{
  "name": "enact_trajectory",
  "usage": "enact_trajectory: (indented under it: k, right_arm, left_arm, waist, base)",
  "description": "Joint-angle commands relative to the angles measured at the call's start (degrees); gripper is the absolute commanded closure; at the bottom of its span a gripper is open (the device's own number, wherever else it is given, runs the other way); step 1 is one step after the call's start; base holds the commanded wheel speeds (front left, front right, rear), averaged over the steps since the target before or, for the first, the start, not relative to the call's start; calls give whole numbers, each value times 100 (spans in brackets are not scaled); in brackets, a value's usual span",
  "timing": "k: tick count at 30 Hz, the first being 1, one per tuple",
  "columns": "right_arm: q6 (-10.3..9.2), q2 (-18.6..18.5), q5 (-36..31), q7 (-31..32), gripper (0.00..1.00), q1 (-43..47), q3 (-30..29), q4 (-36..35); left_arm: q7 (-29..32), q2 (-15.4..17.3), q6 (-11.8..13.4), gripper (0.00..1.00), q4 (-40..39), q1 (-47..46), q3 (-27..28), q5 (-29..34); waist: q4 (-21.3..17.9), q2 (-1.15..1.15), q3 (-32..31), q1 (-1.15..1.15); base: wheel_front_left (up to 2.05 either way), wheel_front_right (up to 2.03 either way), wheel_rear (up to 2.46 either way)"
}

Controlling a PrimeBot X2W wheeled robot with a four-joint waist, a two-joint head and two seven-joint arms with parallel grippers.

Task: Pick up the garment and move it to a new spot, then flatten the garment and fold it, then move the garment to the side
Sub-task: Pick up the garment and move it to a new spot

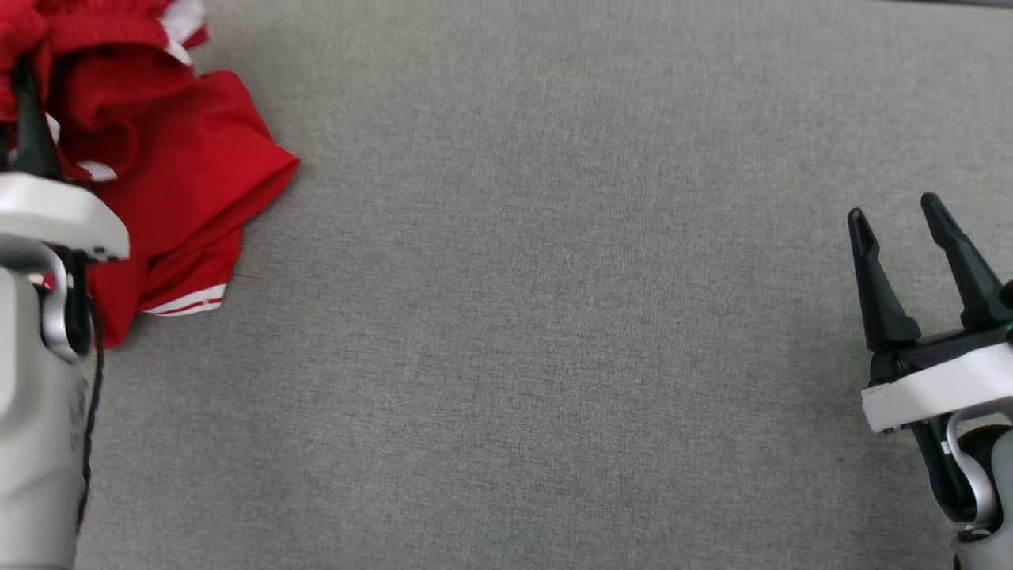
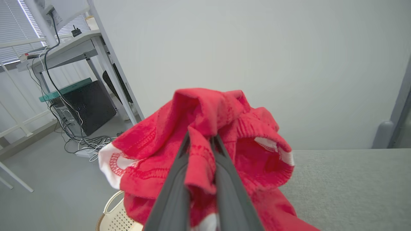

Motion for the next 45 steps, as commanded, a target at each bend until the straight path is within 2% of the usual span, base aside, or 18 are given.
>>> enact_trajectory:
  k: [1, 8, 12, 15, 20, 27, 28, 34, 38, 39, 40, 45]
  right_arm:
    - [0, 56, -54, -58, 0, 103, -26, 53]
    - [0, 295, -75, -115, 0, 379, -80, 193]
    - [0, 402, -97, -96, 0, 486, -72, 194]
    - [0, 437, -104, -93, 0, 513, -73, 194]
    - [0, 541, -74, -118, 0, 478, -15, 212]
    - [0, 638, -3, -209, 0, 307, 96, 275]
    - [0, 673, 23, -261, 0, 254, 137, 333]
    - [0, 791, 127, -470, 0, 181, 193, 603]
    - [0, 833, 186, -592, 0, 146, 213, 774]
    - [0, 842, 199, -617, 0, 139, 218, 805]
    - [0, 844, 216, -669, 0, 124, 216, 857]
    - [0, 838, 216, -761, 0, 118, 191, 965]
  left_arm:
    - [-6, -41, 70, 100, -484, 367, 29, 92]
    - [19, -376, 272, 100, -2740, 2017, -218, 343]
    - [337, -509, 359, 100, -3818, 2836, -593, 518]
    - [521, -583, 375, 100, -4260, 3112, -819, 631]
    - [905, -834, 223, 100, -4836, 3514, -1482, 697]
    - [1136, -1096, -226, 100, -4476, 3079, -2304, 845]
    - [1140, -1208, -337, 100, -4257, 2894, -2524, 855]
    - [1091, -1462, -576, 100, -3389, 2275, -3122, 832]
    - [1181, -1513, -659, 100, -2728, 1984, -3397, 763]
    - [1186, -1527, -674, 34, -2606, 1940, -3468, 753]
    - [1100, -1544, -690, 0, -2462, 1866, -3563, 696]
    - [634, -1565, -601, 0, -2439, 1819, -3609, 592]
  waist:
    - [16, 0, -317, 0]
    - [-92, 0, -939, 0]
    - [-245, 0, -1108, 0]
    - [-336, 0, -1140, 0]
    - [-714, 0, -1129, 0]
    - [-1549, 0, -858, 0]
    - [-1842, 0, -768, 0]
    - [-2632, 0, -549, 0]
    - [-2941, 0, -459, 0]
    - [-2972, 0, -445, 0]
    - [-2992, 0, -432, 0]
    - [-2797, 0, -504, 0]
  base:
    - [0, 0, 0]
    - [0, 0, 0]
    - [0, 0, 0]
    - [0, 0, 0]
    - [0, 0, 0]
    - [0, 0, 0]
    - [0, 0, 0]
    - [0, 0, 0]
    - [0, 0, 0]
    - [0, 0, 0]
    - [0, 0, 0]
    - [0, 0, 0]
